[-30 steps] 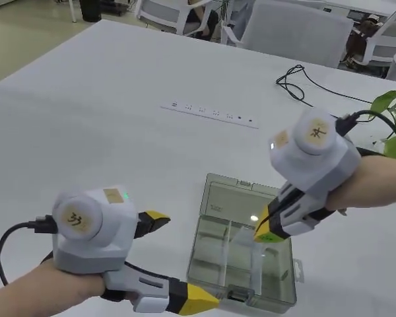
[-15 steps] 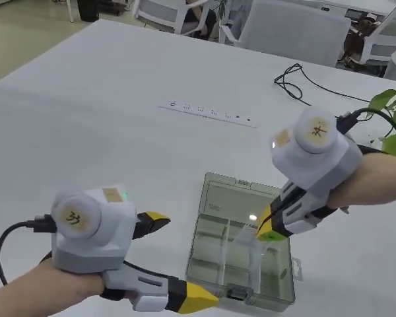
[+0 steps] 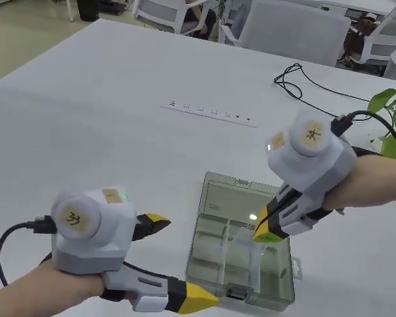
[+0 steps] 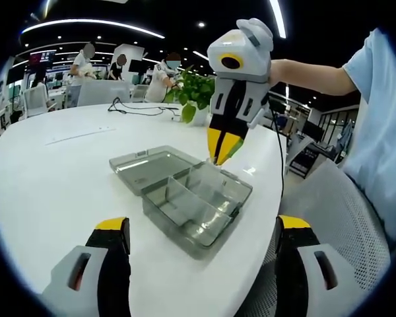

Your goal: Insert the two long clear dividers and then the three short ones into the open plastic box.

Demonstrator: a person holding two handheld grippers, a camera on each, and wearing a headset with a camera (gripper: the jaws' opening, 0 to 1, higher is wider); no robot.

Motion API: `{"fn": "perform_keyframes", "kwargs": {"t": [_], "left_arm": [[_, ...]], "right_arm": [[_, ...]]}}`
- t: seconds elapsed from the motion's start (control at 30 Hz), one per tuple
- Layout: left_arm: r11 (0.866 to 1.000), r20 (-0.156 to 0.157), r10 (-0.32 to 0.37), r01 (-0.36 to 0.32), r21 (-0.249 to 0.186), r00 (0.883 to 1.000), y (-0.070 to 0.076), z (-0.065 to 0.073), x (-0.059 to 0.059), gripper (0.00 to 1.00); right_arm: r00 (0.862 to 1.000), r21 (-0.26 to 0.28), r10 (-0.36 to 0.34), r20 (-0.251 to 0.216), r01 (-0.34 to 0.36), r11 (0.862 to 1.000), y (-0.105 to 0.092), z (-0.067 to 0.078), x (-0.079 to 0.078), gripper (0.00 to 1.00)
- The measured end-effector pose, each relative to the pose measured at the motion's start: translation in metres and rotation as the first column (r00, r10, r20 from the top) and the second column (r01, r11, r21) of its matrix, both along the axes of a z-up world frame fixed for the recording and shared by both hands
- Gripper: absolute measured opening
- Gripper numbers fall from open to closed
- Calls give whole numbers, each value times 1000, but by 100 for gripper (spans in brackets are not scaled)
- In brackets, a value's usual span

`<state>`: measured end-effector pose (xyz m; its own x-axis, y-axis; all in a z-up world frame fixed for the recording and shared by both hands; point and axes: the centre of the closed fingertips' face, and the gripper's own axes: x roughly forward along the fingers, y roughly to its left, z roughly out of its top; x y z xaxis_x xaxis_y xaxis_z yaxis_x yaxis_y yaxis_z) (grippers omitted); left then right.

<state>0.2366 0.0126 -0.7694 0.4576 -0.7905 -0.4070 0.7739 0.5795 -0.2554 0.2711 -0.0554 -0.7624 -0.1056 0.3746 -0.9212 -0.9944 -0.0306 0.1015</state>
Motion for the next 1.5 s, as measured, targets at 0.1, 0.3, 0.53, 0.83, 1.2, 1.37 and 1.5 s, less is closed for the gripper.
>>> {"fn": "perform_keyframes", "kwargs": {"t": [0.1,0.3,0.53,0.83,1.2,1.37,1.5], "left_arm": [[1000,0,-2,2,0,1000,0,0,-1,93],[1000,-2,-4,4,-1,1000,-1,-1,0,92],[1000,-3,-12,12,-4,1000,-4,0,0,92],[1000,-5,-9,9,-1,1000,-1,-1,-1,92],[1000,-4,-11,11,3,1000,0,0,-1,92],[1000,-3,-13,13,1,1000,0,0,-1,92],[1000,-3,-14,14,1,1000,0,0,-1,91]], "right_arm": [[1000,0,5,0,-5,1000,0,-1,0,2],[1000,2,1,-1,-1,1000,1,-1,-1,2],[1000,-2,9,0,-9,1000,4,-5,-2,2],[1000,-41,23,19,-22,999,6,-16,-4,3],[999,-78,23,32,-20,997,7,-34,-3,3],[999,-93,25,37,-22,995,7,-42,-4,3],[999,-103,24,37,-20,994,7,-47,-4,3]]}}
